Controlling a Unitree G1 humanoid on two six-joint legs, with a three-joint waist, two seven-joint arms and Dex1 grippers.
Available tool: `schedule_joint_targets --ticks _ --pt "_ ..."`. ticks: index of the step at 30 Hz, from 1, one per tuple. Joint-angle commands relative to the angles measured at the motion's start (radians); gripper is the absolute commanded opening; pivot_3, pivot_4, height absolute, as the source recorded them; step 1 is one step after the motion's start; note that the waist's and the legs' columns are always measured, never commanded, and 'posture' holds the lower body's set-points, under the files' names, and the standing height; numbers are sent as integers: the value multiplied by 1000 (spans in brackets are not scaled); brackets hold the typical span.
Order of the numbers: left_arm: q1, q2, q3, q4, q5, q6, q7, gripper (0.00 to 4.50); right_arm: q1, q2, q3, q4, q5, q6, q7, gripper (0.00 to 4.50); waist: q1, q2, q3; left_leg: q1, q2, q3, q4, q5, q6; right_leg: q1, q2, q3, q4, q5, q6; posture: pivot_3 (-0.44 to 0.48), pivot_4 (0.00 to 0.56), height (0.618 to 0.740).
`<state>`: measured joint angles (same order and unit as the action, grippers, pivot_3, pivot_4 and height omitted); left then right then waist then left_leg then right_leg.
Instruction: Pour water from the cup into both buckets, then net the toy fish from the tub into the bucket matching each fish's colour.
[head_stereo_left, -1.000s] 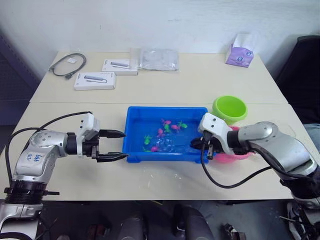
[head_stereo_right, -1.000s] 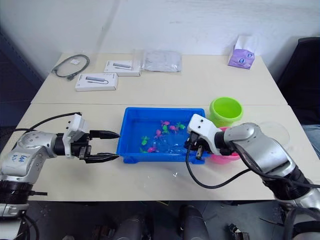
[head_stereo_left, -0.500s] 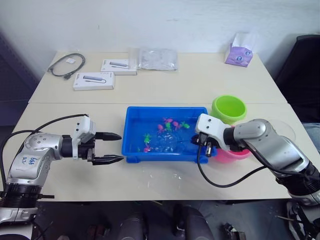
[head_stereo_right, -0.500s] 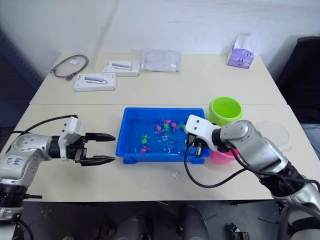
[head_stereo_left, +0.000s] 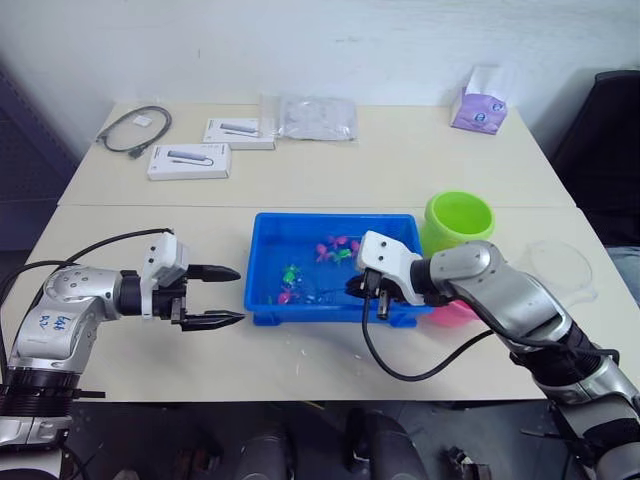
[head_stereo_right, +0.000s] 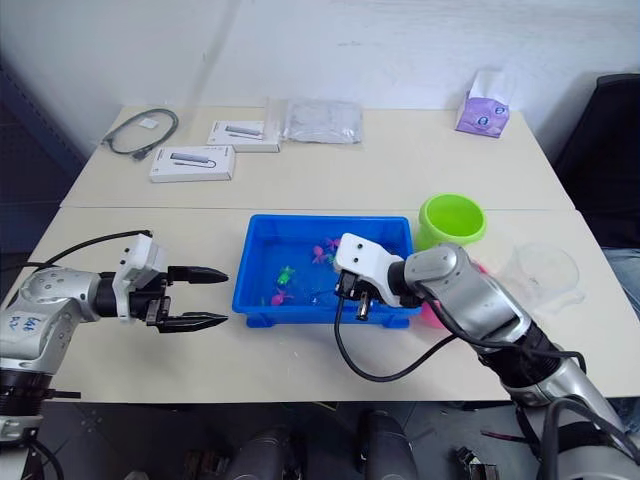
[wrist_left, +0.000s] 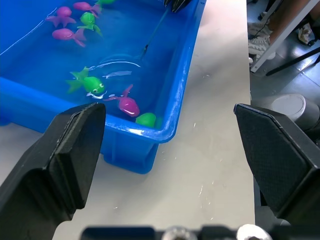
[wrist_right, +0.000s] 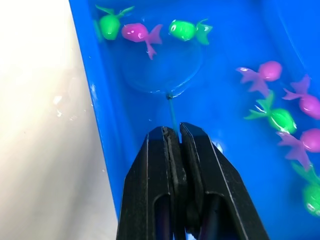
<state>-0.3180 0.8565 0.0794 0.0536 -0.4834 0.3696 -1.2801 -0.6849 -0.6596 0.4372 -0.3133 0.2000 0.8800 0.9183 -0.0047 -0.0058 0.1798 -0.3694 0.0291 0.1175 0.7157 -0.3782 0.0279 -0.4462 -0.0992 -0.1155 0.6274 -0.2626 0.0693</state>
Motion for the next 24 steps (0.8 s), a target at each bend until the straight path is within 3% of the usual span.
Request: schedule_joint_targets --ticks 1,11,24 --pt "7 21 38 1 0 -11 -3 4417 -5 21 -14 -28 11 18 -10 0 0 0 0 0 0 0 0 0 0 0 0 0 0 0 0 0 150 740" --pt "23 22 46 -4 1 -8 0 4417 21 51 -74 -33 57 63 -40 0 0 0 0 0 0 0 0 0 0 0 0 0 0 0 0 0 150 740" --pt "15 22 39 -5 6 -3 2 4417 53 4 -173 -33 122 36 -9 0 -1 0 0 0 0 0 0 0 0 0 0 0 0 0 0 0 150 740"
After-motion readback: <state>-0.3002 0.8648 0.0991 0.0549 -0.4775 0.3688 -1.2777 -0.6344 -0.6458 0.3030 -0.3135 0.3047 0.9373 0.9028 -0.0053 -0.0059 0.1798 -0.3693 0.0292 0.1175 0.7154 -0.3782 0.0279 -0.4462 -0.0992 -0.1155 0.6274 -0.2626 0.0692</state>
